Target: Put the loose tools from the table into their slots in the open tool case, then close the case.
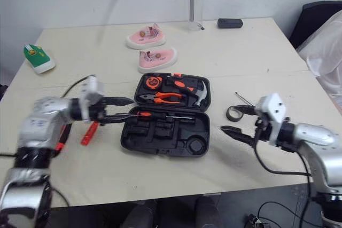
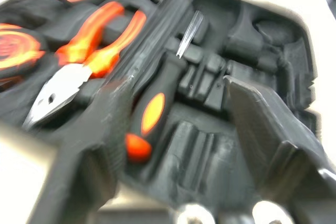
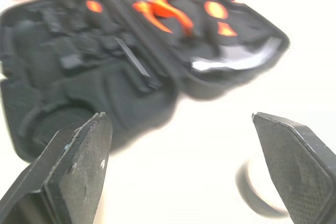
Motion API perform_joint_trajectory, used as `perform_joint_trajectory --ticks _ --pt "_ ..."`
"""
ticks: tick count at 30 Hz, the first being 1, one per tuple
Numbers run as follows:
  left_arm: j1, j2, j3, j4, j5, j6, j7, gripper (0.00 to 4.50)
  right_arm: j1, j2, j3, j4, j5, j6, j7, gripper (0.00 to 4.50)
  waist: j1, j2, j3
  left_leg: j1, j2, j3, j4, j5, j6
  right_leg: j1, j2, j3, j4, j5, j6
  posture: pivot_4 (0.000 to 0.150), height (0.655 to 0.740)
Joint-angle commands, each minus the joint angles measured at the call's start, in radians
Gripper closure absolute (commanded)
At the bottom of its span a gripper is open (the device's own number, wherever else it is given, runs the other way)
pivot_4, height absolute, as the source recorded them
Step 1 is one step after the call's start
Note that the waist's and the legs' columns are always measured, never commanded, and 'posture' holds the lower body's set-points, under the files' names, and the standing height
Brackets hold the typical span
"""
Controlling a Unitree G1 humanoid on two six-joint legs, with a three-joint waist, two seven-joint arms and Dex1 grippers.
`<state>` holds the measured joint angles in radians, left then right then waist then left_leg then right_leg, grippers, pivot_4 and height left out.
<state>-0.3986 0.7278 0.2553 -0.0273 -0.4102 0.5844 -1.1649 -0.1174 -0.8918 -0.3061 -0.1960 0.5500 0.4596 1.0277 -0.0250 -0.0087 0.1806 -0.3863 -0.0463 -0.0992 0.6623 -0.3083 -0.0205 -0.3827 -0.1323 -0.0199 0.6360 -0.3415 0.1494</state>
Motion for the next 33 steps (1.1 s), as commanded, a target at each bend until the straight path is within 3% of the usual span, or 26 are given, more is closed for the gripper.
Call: perform_joint_trajectory --ticks 1,5,8,13,16,21,25,33 --pt "0.157 0.05 0.305 -0.171 -0.107 0.176 0.135 0.06 0.053 -0.063 -0.115 0.088 -0.011 -0.03 0.053 0.0 0.006 0.0 0.0 0.0 0.0 0.0 0.0 0.0 0.0 0.0 0.0 0.0 0.0 0.0 0.0 0.15 0.7269" --pt "0.439 0.071 0.608 -0.225 -0.097 0.188 0.176 0.06 0.1 -0.122 -0.207 0.241 -0.041 -0.062 0.075 0.0 0.022 0.001 0.0 0.001 0.0 0.001 -0.001 -0.001 0.001 0.001 0.0 0.001 -0.008 0.0 0.0 0.15 0.7269" --pt "0.614 0.067 0.801 -0.148 -0.08 0.148 0.187 0.06 0.141 -0.165 -0.269 0.372 -0.077 -0.107 0.096 0.0 0.025 0.001 0.001 0.001 0.0 0.003 -0.001 -0.002 0.001 0.002 -0.001 0.001 -0.01 0.0 -0.001 0.15 0.7269" --pt "0.744 0.079 0.899 -0.019 -0.075 0.051 0.187 0.06 0.218 -0.187 -0.358 0.461 -0.101 -0.126 0.102 0.0 0.037 0.003 0.0 0.004 0.001 0.003 -0.002 -0.007 0.004 0.006 -0.001 -0.001 -0.014 0.0 -0.003 0.15 0.7269" --pt "0.755 0.09 0.863 -0.007 -0.066 0.011 0.197 0.06 0.224 -0.201 -0.383 0.527 -0.116 -0.145 0.103 0.0 0.043 0.003 0.0 0.005 0.002 0.004 -0.002 -0.009 0.005 0.007 -0.002 0.0 -0.016 0.001 -0.005 0.15 0.7269" --pt "0.701 0.129 0.754 -0.138 -0.133 0.053 0.192 0.06 0.158 -0.206 -0.321 0.516 -0.11 -0.134 0.121 0.0 0.039 0.004 0.0 0.005 0.004 0.006 -0.002 -0.009 0.001 0.006 -0.001 0.0 -0.016 0.001 -0.006 0.15 0.7269" --pt "0.579 0.189 0.554 -0.358 -0.263 0.14 0.18 0.06 0.01 -0.17 -0.147 0.511 -0.155 -0.151 0.118 0.0 0.027 0.004 0.001 0.008 0.006 0.007 -0.002 -0.008 -0.001 0.008 0.0 0.001 -0.015 0.003 -0.006 0.15 0.7269" --pt "0.249 0.261 0.236 -0.619 -0.539 0.25 0.22 0.06 -0.23 -0.13 0.068 0.747 -0.293 -0.258 0.108 0.0 0.018 0.011 0.004 0.009 0.007 0.015 -0.005 -0.008 -0.001 0.006 0.002 0.003 -0.015 0.003 -0.006 0.15 0.7269"
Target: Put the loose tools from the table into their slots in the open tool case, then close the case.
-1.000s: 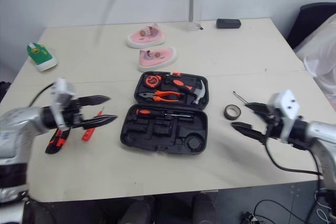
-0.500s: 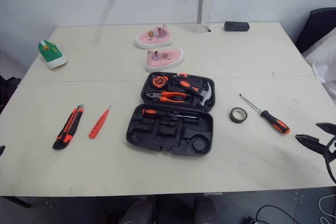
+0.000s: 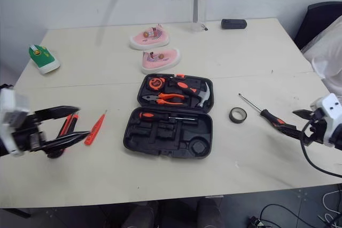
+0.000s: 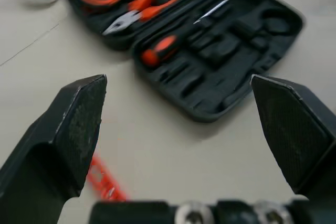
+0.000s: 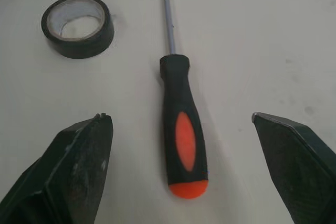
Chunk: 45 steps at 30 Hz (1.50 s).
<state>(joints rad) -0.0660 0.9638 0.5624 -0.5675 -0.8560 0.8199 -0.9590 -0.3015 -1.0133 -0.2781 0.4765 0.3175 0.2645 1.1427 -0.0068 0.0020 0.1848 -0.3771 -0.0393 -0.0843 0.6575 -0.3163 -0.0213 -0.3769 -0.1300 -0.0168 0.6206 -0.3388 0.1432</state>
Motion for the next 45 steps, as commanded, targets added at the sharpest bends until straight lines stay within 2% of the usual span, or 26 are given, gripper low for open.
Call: perform_joint_trajectory --ticks 1,6,9,14,15,19,24,27,32,37,41,45 --pt "-0.124 0.026 -0.096 -0.086 -0.121 0.022 0.017 0.06 -0.073 -0.004 0.06 0.122 -0.087 -0.092 -0.022 0.0 0.0 0.001 0.0 0.001 0.0 0.001 0.0 0.0 0.0 0.0 0.0 0.001 0.0 0.0 0.0 0.15 0.7269" --pt "-0.282 0.025 -0.193 -0.069 -0.216 0.037 0.026 0.06 -0.174 0.042 0.097 0.252 -0.096 -0.097 0.007 0.0 -0.002 0.0 0.0 0.004 0.0 0.012 0.002 0.0 0.0 0.0 0.003 0.003 0.003 0.0 0.0 0.15 0.7269" --pt "-0.358 0.011 -0.257 -0.042 -0.21 0.023 0.022 0.0 -0.174 0.063 0.109 0.264 -0.097 -0.097 0.027 0.83 -0.002 0.0 0.0 0.005 0.0 0.012 0.002 0.0 0.0 0.001 0.005 0.005 0.004 0.0 0.0 0.15 0.7269" --pt "-0.427 -0.013 -0.343 0.006 -0.163 -0.009 0.003 0.0 -0.15 0.088 0.1 0.232 -0.082 -0.093 0.032 3.34 -0.003 0.0 0.001 0.006 0.0 0.013 0.002 0.0 0.0 0.001 0.006 0.006 0.004 0.0 0.0 0.15 0.7269" --pt "-0.435 -0.016 -0.353 0.014 -0.156 -0.013 0.0 0.0 -0.148 0.091 0.098 0.227 -0.082 -0.094 0.022 3.46 -0.004 0.0 0.001 0.006 0.0 0.013 0.002 0.0 0.0 0.001 0.007 0.006 0.004 0.0 0.0 0.15 0.7269" --pt "-0.456 -0.006 -0.362 0.039 -0.153 -0.013 -0.025 0.0 -0.139 0.077 0.059 0.154 -0.054 -0.064 -0.015 3.45 -0.005 0.0 0.001 0.006 0.001 0.013 0.002 0.0 -0.001 0.001 0.007 0.007 0.004 0.0 0.0 0.15 0.7269" --pt "-0.442 0.052 -0.362 0.101 -0.089 -0.042 -0.112 0.0 -0.089 0.048 0.048 -0.237 0.065 0.104 0.048 3.45 -0.009 0.003 0.002 0.006 0.001 0.012 0.002 0.0 -0.001 -0.001 0.008 0.009 0.004 0.0 0.0 0.15 0.7269" --pt "-0.424 0.115 -0.373 0.151 -0.021 -0.084 -0.204 0.0 -0.128 0.047 0.133 -0.472 0.125 0.229 0.087 3.45 -0.017 0.003 0.003 0.006 0.002 0.012 0.002 0.0 -0.001 -0.001 0.01 0.009 0.005 0.0 0.0 0.15 0.7269" --pt "-0.425 0.163 -0.412 0.245 0.097 -0.181 -0.305 0.0 -0.2 0.083 0.331 -0.708 0.114 0.321 0.109 3.45 -0.018 0.003 0.003 0.006 0.005 0.01 0.0 -0.002 -0.003 -0.002 0.014 0.011 0.003 0.0 0.0 0.15 0.7269" --pt "-0.434 0.156 -0.438 0.26 0.14 -0.202 -0.33 0.0 -0.284 0.169 0.475 -0.766 0.018 0.394 -0.014 3.45 -0.008 -0.001 0.005 0.001 0.006 0.01 0.002 -0.002 -0.002 -0.008 0.012 0.015 0.005 0.0 0.0 0.15 0.7269" --pt "-0.433 0.141 -0.459 0.255 0.164 -0.215 -0.332 0.0 -0.298 0.201 0.541 -0.815 -0.019 0.409 -0.044 3.45 0.003 -0.001 0.005 -0.012 0.007 0.012 0.006 -0.002 -0.002 -0.023 0.013 0.017 0.013 0.0 0.0 0.15 0.7269" --pt "-0.443 0.114 -0.483 0.242 0.18 -0.218 -0.325 0.0 -0.32 0.246 0.586 -0.802 -0.057 0.425 -0.089 3.45 0.004 -0.001 0.005 -0.013 0.005 0.012 0.007 -0.002 -0.002 -0.025 0.013 0.018 0.017 0.0 0.0 0.15 0.7269"
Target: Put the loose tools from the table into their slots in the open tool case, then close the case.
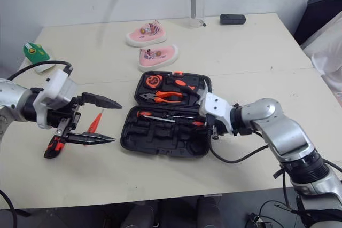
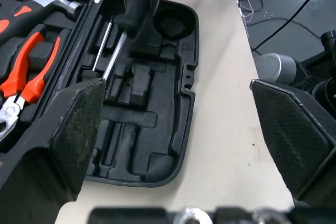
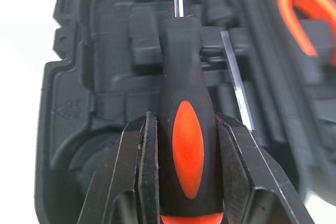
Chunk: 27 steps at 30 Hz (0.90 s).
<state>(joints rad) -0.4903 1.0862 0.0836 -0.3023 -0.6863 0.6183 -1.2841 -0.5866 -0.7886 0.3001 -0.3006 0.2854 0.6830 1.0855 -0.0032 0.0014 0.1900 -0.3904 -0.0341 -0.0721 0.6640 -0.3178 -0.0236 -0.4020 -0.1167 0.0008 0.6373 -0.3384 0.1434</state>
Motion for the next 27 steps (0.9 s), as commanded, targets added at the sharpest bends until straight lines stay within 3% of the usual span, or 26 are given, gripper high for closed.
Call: perform_joint_trajectory --ticks 1,22,24,27 --pt "-0.02 -0.013 -0.006 -0.027 0.012 -0.014 0.001 0.0 -0.039 0.03 0.014 -0.017 -0.036 0.009 -0.042 3.45 0.0 0.0 0.0 0.0 -0.001 0.0 0.001 0.0 0.0 0.0 0.0 0.0 0.0 0.0 0.0 0.15 0.7269" --pt "-0.033 -0.055 -0.011 -0.046 0.024 -0.014 0.023 0.0 -0.041 0.04 0.038 0.072 -0.114 -0.091 -0.009 3.45 -0.002 0.0 0.0 -0.001 -0.001 0.002 0.001 0.0 0.0 -0.004 0.001 0.003 0.005 0.0 0.0 0.15 0.7269" --pt "-0.04 -0.058 -0.014 -0.04 0.028 -0.014 0.022 0.0 -0.045 0.046 0.033 0.074 -0.11 -0.096 -0.006 2.42 -0.002 0.0 0.0 -0.001 -0.001 0.002 0.001 0.0 0.0 -0.004 0.001 0.003 0.005 0.0 0.0 0.15 0.7269" --pt "-0.051 -0.061 -0.016 -0.033 0.03 -0.01 0.02 0.0 -0.056 0.053 0.022 0.072 -0.098 -0.1 0.002 1.28 -0.002 0.0 0.0 -0.001 -0.001 0.002 0.001 0.0 0.0 -0.004 0.001 0.003 0.005 0.0 0.0 0.15 0.7269"
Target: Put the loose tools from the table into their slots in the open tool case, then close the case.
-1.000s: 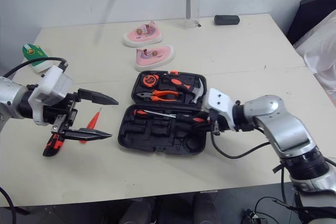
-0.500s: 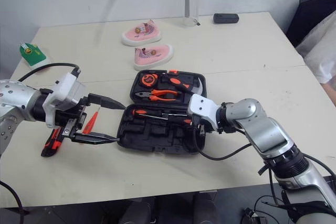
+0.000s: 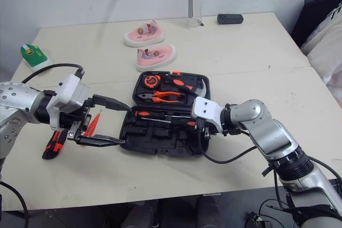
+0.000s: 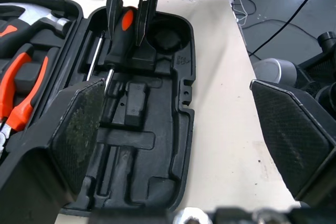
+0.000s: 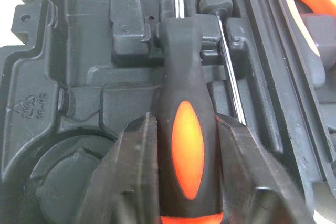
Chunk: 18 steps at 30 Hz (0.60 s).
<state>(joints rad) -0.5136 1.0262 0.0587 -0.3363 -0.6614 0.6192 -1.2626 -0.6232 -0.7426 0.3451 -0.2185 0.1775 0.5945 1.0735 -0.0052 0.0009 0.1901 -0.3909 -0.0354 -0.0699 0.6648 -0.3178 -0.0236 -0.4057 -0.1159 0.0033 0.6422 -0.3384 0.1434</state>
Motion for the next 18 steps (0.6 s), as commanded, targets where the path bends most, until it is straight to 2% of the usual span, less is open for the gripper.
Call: perform_joint_trajectory --ticks 1,3,8,11,14,15,16,18 --pt "-0.03 -0.002 0.009 0.002 0.005 -0.01 -0.002 0.0 -0.023 0.009 -0.026 -0.012 0.014 -0.012 0.016 0.62 0.0 0.0 0.0 0.0 0.0 0.0 0.0 0.0 0.0 0.0 0.0 0.0 0.0 0.0 0.0 0.15 0.7269" --pt "-0.033 -0.003 0.008 0.004 0.006 -0.009 -0.003 0.0 -0.034 0.037 -0.059 -0.017 0.059 0.013 0.011 0.15 -0.002 0.0 0.0 0.0 0.0 0.0 0.0 0.0 0.0 0.0 0.0 0.0 0.0 0.0 0.0 0.15 0.7269" --pt "-0.026 -0.014 0.006 0.005 0.009 -0.01 0.007 0.0 -0.03 0.204 -0.154 0.021 0.188 0.008 -0.043 0.15 -0.009 0.0 0.0 0.0 0.001 0.0 0.0 0.0 0.0 -0.001 0.001 0.0 0.001 0.0 0.0 0.15 0.7269" --pt "-0.022 -0.023 0.007 0.005 0.01 -0.008 0.015 0.0 -0.011 0.29 -0.171 0.084 0.203 -0.059 -0.059 0.92 -0.015 -0.001 -0.001 0.0 0.001 0.0 0.0 0.0 -0.001 -0.001 0.0 0.0 0.002 0.0 0.0 0.15 0.7269" --pt "-0.017 -0.029 0.008 0.002 0.013 -0.005 0.022 0.0 0.005 0.336 -0.163 0.173 0.178 -0.148 -0.06 2.37 -0.02 -0.001 -0.001 0.0 0.0 0.0 0.0 0.0 -0.001 -0.001 0.0 0.0 0.002 0.0 0.0 0.15 0.7269" --pt "-0.015 -0.029 0.009 0.0 0.012 -0.004 0.023 0.0 0.012 0.34 -0.156 0.199 0.166 -0.178 -0.053 2.62 -0.02 -0.001 -0.001 0.0 0.0 0.0 0.0 0.0 -0.001 -0.001 0.0 0.0 0.003 0.0 0.0 0.15 0.7269" --pt "-0.014 -0.029 0.01 -0.001 0.01 -0.002 0.024 0.0 0.017 0.343 -0.15 0.216 0.159 -0.2 -0.045 3.19 -0.021 -0.001 -0.001 0.0 0.0 0.0 0.0 0.0 -0.001 -0.001 0.0 0.0 0.003 0.0 0.0 0.15 0.7269" --pt "-0.012 -0.027 0.013 -0.004 0.007 0.001 0.027 0.0 0.028 0.349 -0.134 0.246 0.147 -0.235 -0.029 3.89 -0.023 -0.001 -0.001 0.0 0.0 0.0 0.0 0.0 -0.001 -0.002 0.0 0.0 0.003 0.0 0.0 0.15 0.7269"
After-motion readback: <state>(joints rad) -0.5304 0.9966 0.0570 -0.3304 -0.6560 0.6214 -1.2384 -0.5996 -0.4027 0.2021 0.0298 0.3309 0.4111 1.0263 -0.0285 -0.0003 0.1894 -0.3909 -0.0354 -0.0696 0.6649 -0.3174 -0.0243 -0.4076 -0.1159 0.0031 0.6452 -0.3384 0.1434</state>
